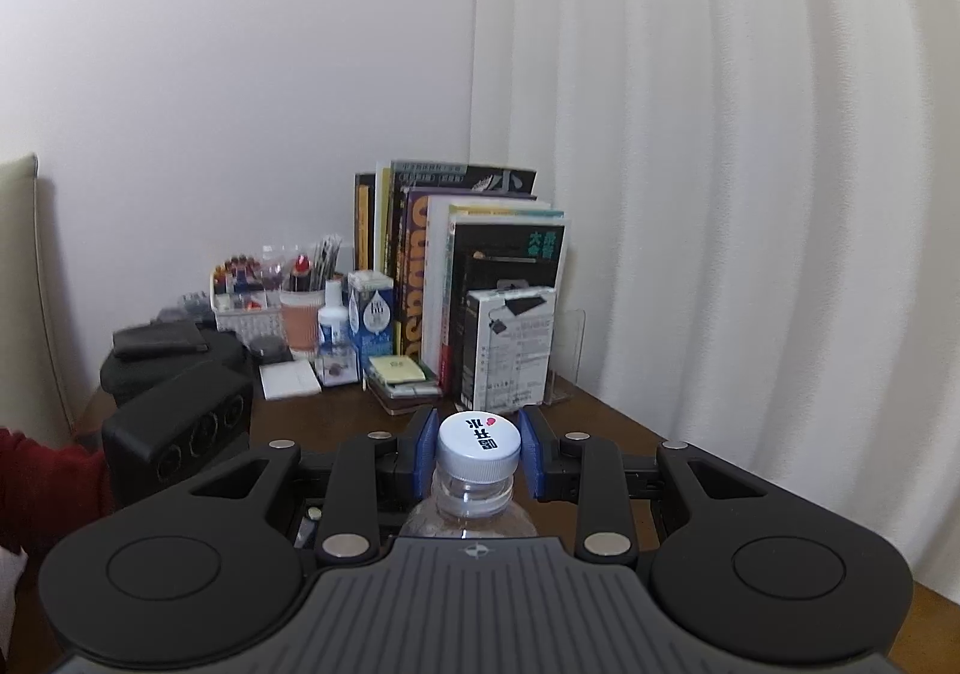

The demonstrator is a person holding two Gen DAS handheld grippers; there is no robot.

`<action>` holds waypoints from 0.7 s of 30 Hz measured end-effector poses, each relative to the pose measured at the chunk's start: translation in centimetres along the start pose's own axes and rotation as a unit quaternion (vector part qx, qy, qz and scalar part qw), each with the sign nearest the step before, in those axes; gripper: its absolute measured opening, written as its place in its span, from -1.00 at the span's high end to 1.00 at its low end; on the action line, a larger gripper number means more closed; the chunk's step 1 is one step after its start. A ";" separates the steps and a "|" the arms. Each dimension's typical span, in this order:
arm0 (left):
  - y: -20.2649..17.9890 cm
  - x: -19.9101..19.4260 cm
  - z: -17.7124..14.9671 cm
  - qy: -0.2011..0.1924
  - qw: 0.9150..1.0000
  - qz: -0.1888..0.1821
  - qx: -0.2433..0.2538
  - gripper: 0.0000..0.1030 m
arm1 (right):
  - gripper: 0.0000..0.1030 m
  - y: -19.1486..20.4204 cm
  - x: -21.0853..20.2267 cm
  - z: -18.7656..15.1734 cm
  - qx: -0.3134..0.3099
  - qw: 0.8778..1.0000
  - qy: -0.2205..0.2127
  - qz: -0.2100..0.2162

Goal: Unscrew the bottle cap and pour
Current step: 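Twist the white cap with the right tool while the left tool holds the bottle, then lift the cap off the bottle mouth with the right tool while the left tool opens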

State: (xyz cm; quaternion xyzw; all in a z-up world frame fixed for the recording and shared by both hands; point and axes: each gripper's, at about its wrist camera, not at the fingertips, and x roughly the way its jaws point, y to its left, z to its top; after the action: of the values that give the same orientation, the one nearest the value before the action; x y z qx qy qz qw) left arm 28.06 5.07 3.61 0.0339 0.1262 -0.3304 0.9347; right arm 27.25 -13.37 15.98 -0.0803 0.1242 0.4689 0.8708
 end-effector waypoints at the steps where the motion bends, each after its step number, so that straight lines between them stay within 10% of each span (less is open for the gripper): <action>1: -0.1 0.0 0.0 0.000 1.000 0.001 0.001 -0.13 | 0.38 0.0 -0.1 0.1 0.001 1.000 -0.002 -0.002; 21: -1.9 -1.8 0.2 0.000 1.000 0.027 -0.001 -0.91 | 0.38 1.4 -0.7 1.5 -0.001 0.998 -0.004 -0.067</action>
State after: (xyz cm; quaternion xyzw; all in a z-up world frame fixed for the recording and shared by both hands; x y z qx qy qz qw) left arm 25.55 4.69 4.29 0.0363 0.1257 -0.3048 0.9434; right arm 25.96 -12.75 17.58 -0.0876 0.1145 0.4103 0.9005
